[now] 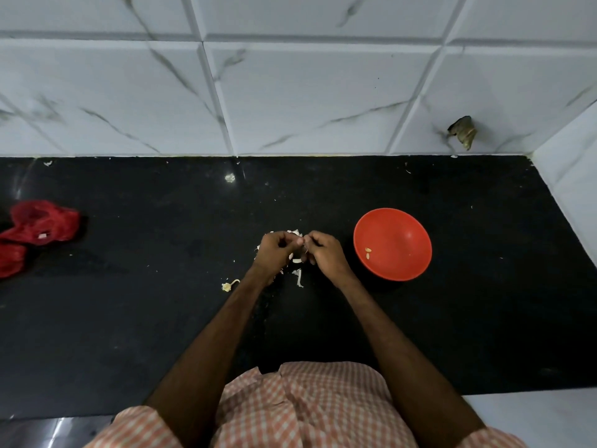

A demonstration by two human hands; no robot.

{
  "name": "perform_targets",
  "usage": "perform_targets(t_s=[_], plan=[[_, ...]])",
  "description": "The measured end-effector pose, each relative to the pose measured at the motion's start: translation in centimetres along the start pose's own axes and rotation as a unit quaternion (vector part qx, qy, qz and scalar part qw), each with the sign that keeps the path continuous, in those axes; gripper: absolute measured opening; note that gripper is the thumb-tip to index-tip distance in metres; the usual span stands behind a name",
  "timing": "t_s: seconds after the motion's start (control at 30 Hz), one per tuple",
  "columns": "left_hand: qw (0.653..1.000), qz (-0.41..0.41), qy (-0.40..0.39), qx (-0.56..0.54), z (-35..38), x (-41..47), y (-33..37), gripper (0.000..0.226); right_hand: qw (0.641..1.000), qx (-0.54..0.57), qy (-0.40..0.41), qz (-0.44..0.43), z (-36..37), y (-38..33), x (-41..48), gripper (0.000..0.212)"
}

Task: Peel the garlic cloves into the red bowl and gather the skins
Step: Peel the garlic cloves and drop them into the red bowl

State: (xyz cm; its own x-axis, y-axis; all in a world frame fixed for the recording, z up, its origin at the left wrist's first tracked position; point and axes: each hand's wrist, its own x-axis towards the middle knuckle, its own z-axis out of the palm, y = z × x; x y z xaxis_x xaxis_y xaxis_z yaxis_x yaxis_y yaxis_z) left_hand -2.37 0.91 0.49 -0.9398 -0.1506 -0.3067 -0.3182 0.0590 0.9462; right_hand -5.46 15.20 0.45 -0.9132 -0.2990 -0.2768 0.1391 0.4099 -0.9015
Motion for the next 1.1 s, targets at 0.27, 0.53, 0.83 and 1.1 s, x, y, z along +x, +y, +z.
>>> perform_targets(t_s=[0.27, 0.53, 0.83, 1.1], plan=[[0.994, 0.033, -0.013, 0.102, 0.3, 0.4, 0.2, 0.013, 0.995, 0.028, 0.033, 0.091, 0.0, -0.5, 0.1, 0.034], [0.981, 0.053, -0.001, 0.189, -0.8, 0.4, 0.1, 0.010, 0.996, -0.062, 0.013, 0.054, -0.2, 0.4, 0.5, 0.033], [0.941, 0.021, 0.034, 0.335, -0.5, 0.4, 0.1, 0.011, 0.982, -0.180, 0.052, 0.004, 0.0, -0.1, 0.3, 0.015], [0.928, 0.032, 0.010, 0.370, -0.1, 0.3, 0.9, 0.016, 0.985, -0.155, 0.073, 0.009, 0.1, -0.1, 1.1, 0.006]])
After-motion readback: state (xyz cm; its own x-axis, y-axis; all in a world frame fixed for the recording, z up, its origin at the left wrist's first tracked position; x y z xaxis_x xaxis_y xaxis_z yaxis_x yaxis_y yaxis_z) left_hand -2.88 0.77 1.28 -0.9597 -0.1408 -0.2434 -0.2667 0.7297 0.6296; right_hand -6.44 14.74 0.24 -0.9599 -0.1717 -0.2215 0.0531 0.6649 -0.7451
